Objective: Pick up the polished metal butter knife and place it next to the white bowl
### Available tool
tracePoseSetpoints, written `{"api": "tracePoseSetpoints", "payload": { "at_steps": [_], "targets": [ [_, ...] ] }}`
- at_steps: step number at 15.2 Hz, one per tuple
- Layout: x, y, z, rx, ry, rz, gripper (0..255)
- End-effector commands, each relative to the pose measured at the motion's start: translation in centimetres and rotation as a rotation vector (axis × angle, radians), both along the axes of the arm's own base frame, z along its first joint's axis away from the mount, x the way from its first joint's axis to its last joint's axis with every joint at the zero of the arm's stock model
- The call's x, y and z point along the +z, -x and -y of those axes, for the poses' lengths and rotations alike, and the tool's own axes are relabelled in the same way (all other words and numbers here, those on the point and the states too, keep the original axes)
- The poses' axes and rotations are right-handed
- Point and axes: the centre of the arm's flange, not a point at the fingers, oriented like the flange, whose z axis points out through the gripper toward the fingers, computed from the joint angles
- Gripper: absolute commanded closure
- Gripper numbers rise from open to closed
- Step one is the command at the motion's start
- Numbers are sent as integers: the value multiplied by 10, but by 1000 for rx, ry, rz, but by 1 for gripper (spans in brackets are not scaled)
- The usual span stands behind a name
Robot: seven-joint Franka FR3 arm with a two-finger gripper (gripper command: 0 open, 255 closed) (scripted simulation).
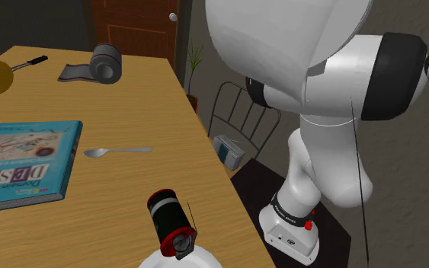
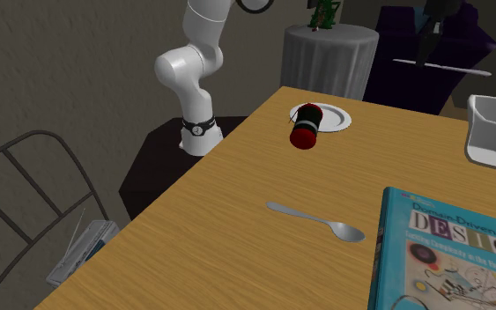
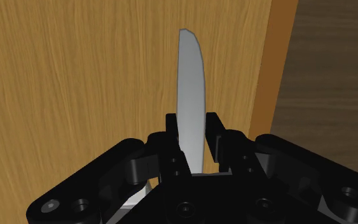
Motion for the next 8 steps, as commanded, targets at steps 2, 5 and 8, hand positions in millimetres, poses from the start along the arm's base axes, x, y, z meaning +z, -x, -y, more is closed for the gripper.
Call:
{"api": "tracePoseSetpoints", "payload": {
  "at_steps": [2, 5, 8],
  "targets": [
    [-15, 0, -1, -1, 0, 0, 255],
    [-31, 0, -1, -1, 0, 0, 255],
    [-47, 0, -1, -1, 0, 0, 255]
  ]
}}
